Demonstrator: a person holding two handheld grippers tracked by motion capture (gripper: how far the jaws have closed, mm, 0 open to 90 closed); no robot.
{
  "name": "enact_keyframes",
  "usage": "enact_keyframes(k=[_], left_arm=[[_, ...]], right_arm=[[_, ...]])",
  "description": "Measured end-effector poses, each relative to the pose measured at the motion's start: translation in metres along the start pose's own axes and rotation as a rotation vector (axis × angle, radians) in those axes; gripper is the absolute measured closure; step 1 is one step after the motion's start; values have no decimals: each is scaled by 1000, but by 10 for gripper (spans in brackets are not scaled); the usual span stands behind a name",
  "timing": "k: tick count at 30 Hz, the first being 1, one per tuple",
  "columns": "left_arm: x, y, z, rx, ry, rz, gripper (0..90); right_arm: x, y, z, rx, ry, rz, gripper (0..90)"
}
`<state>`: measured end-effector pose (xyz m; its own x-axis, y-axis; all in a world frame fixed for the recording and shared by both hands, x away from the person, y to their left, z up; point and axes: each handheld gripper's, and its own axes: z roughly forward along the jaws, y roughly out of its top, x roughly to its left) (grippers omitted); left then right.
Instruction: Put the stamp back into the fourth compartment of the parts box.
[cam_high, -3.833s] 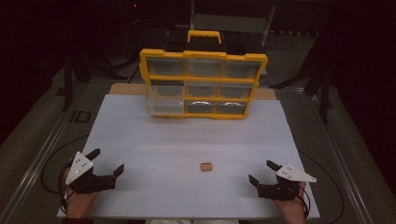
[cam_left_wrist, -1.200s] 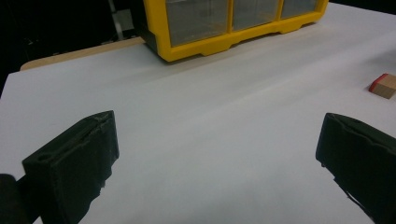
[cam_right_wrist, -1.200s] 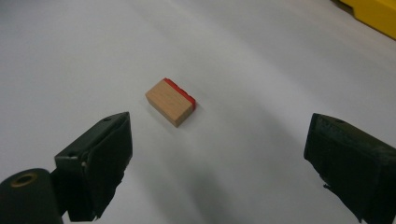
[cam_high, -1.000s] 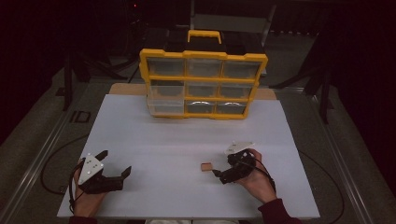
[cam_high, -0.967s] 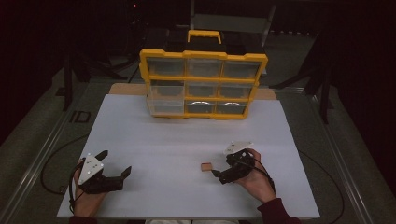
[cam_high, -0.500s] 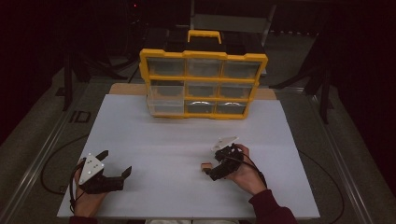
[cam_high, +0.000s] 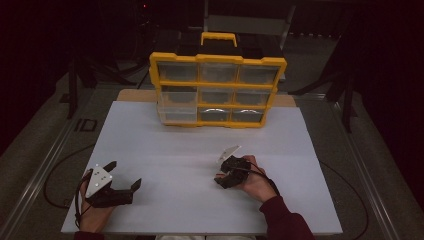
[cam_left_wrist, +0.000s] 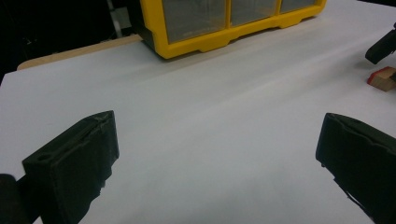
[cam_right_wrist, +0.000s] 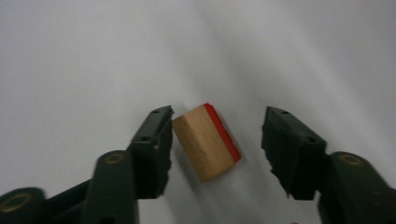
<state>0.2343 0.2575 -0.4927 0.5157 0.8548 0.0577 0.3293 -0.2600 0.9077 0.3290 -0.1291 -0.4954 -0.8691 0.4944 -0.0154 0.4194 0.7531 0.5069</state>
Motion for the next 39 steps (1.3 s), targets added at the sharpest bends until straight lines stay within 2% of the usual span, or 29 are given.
enact_keyframes(k=[1,2,5,11,17,19,24,25,34,39], left_arm=[[0,0,0,0,0,0,2],[0,0,0,0,-1,0,2],[-1,0,1,2,-1,1,2],[-1,0,1,7,-3,5,2],[-2,0,2,9,-4,6,2],[-2,0,2,9,-4,6,2],[-2,0,2,10,-5,9,2],[-2,0,2,10,-5,9,2],[-2,0,3,10,-3,9,2],[-2,0,2,6,-1,8,2]], right_arm=[[0,0,0,0,0,0,490],[-2,1,2,15,3,4,557],[-4,0,6,44,-1,13,648],[-5,0,5,50,-21,23,659],[-11,7,-6,54,-39,67,659],[-12,8,-9,52,-36,73,659],[-21,14,-21,21,5,130,659],[-22,14,-22,26,1,136,659],[-33,27,-39,38,-35,136,659],[-39,36,-48,33,-36,138,659]])
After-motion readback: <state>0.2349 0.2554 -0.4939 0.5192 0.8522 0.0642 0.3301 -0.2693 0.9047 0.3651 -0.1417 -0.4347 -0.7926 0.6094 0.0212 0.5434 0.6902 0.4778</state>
